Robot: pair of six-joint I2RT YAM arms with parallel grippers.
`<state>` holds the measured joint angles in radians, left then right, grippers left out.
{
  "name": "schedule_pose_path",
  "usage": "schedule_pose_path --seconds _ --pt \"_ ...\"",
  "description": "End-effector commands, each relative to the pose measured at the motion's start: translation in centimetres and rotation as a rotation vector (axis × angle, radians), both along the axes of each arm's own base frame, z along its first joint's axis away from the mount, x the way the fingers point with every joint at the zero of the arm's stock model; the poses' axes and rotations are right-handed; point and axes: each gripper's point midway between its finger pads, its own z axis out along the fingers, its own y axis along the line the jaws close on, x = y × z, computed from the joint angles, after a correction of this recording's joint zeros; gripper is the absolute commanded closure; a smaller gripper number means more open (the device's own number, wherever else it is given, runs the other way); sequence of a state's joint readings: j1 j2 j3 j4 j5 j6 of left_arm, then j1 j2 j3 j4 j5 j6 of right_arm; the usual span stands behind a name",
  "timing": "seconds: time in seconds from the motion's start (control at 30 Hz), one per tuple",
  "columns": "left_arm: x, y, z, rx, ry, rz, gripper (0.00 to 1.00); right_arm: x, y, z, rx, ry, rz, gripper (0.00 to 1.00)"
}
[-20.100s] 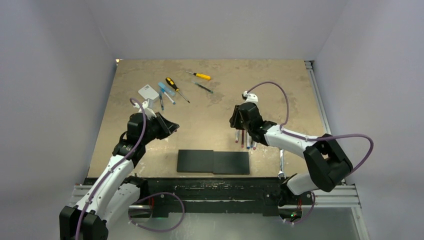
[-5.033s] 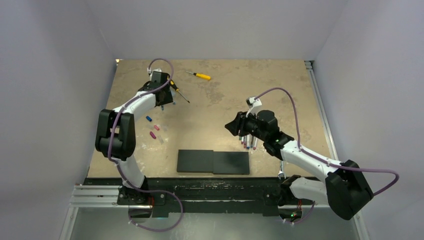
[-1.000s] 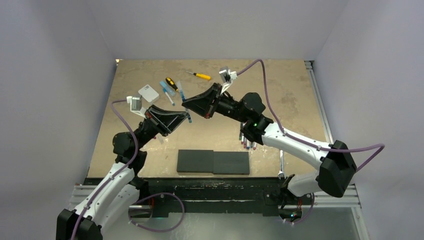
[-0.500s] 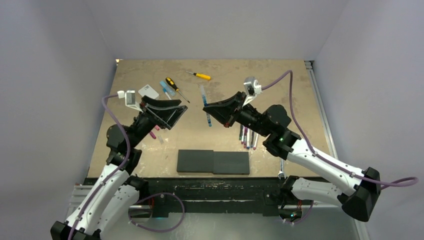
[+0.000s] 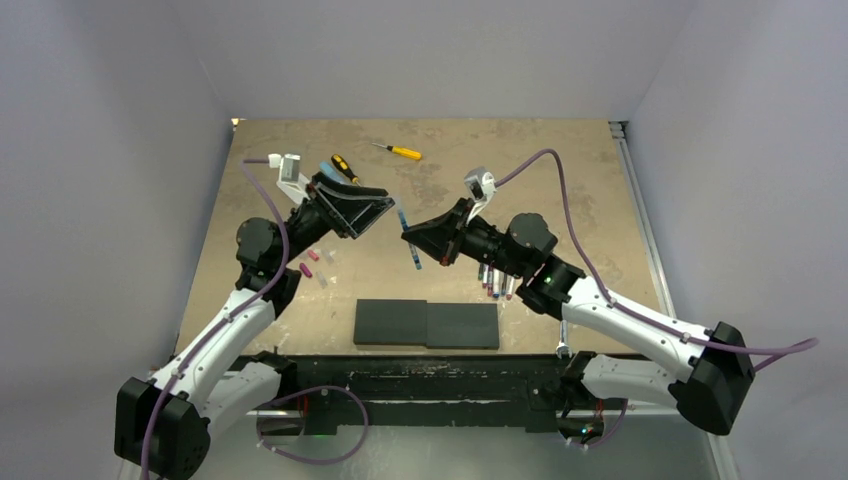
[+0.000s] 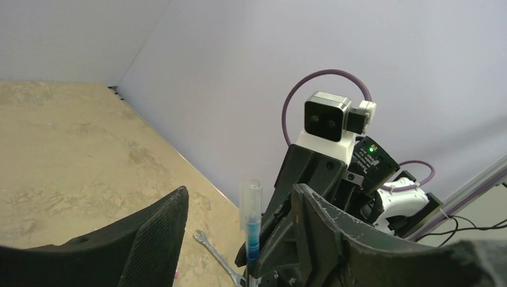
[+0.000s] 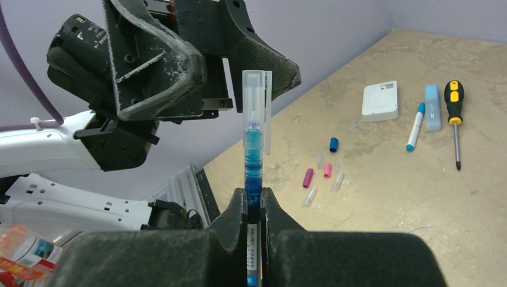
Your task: Open the pen caps
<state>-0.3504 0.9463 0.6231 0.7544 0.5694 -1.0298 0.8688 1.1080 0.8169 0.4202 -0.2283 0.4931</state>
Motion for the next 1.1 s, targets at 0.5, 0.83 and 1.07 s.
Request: schedule_pose_path --seconds 0.5,0.83,1.07 --pt "-2.2 -2.5 1.3 0.042 -0.071 -0.13 0.71 0.2 0.9 1.7 0.044 -0.02 0.017 1.0" --pt "-1.8 -2.7 1.2 0.06 -0.065 -0.117 1.0 0.2 0.7 1.3 0.037 -0.015 0.009 1.0" --pt "-0.6 -1.8 2.8 0.019 -0.052 -0.024 1.0 0.8 0.1 0.1 -0.013 0.019 -0.04 1.0"
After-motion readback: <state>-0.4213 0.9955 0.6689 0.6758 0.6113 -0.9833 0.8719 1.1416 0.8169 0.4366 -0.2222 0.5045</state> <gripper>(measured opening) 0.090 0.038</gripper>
